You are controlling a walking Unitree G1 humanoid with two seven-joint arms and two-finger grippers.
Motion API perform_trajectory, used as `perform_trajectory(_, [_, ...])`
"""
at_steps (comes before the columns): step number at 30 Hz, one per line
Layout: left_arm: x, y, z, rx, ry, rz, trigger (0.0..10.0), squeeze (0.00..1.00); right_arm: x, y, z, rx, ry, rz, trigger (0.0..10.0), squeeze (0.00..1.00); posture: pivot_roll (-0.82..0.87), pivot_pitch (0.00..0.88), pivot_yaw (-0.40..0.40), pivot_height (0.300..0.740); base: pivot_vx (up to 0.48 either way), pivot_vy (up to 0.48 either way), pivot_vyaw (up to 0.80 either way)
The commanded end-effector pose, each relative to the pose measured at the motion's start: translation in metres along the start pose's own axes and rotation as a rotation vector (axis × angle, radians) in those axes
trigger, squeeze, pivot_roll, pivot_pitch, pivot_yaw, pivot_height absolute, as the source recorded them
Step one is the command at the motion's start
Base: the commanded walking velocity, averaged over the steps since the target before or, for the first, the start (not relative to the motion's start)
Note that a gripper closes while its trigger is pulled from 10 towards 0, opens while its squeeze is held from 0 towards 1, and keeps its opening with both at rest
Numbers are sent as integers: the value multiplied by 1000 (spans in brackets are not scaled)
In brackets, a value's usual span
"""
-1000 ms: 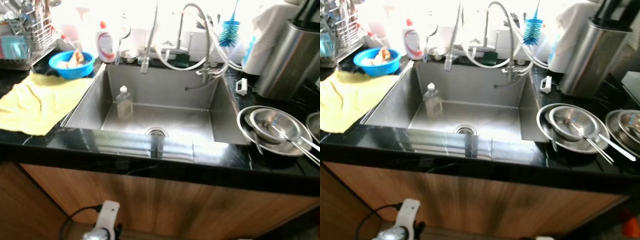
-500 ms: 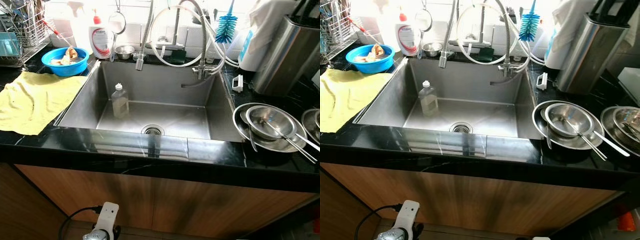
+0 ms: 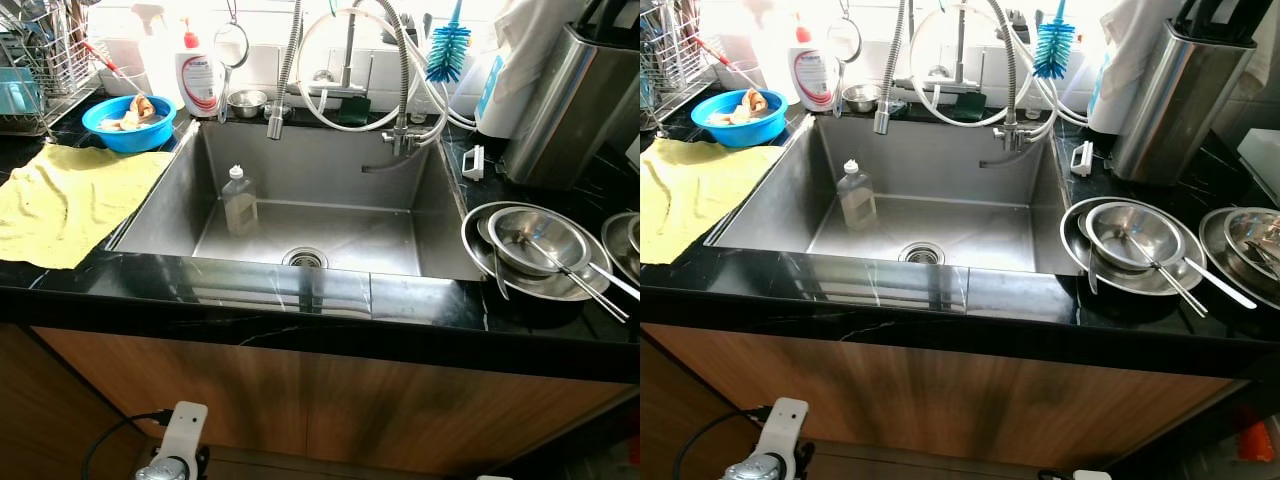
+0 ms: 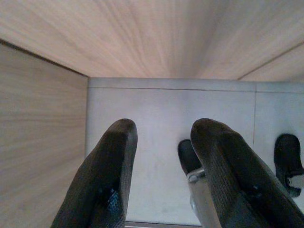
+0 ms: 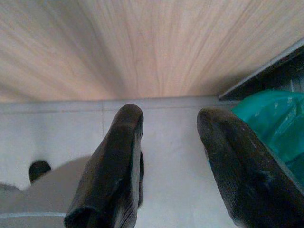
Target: Kitchen organization
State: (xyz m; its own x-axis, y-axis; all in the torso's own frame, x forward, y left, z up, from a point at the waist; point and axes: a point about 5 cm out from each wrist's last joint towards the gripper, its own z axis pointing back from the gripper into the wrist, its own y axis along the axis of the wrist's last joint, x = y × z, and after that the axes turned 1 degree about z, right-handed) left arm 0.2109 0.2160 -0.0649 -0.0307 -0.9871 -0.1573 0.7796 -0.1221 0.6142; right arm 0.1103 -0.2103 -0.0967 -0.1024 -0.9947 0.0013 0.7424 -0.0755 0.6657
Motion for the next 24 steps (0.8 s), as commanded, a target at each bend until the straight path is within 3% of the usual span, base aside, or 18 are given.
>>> perform_trajectory(1, [-8,5,0,19,36,16,10000,0,0,0,1,30,-29,-27,10000,0,-119,0,-4,740,0,0,0])
perform_trajectory(2, [-9,5,0,20,41,21,10000,0,0,1,1,40,-35,-27,10000,0,-120,0,-3,740,0,0,0])
perform_trajectory(3, [-10,5,0,19,43,23,10000,0,-6,20,-6,115,-25,-26,10000,0,-122,0,-1,740,0,0,0])
perform_trajectory(4, [-10,5,0,19,43,22,10000,0,-14,53,-16,228,-25,21,10000,0,-126,0,2,740,0,0,0])
perform_trajectory(6, [-10,5,0,17,42,18,10000,0,-16,72,-21,284,-40,67,10000,0,-129,0,2,740,0,0,0])
perform_trajectory(9, [-5,2,0,14,33,14,10000,0,-13,99,-11,468,-84,92,10000,0,-124,0,-4,740,0,0,0])
perform_trajectory(12, [0,-2,0,0,16,6,10000,0,-10,112,1,579,-109,47,10000,0,-144,0,-7,740,0,0,0])
perform_trajectory(17, [7,-6,1,-10,-3,-2,10000,0,-7,111,14,610,-106,36,10000,0,-153,0,-17,740,0,0,0])
perform_trajectory(24, [11,-8,1,-16,-23,-13,10000,0,-7,84,40,543,-135,8,10000,0,-157,0,-26,740,0,0,0])
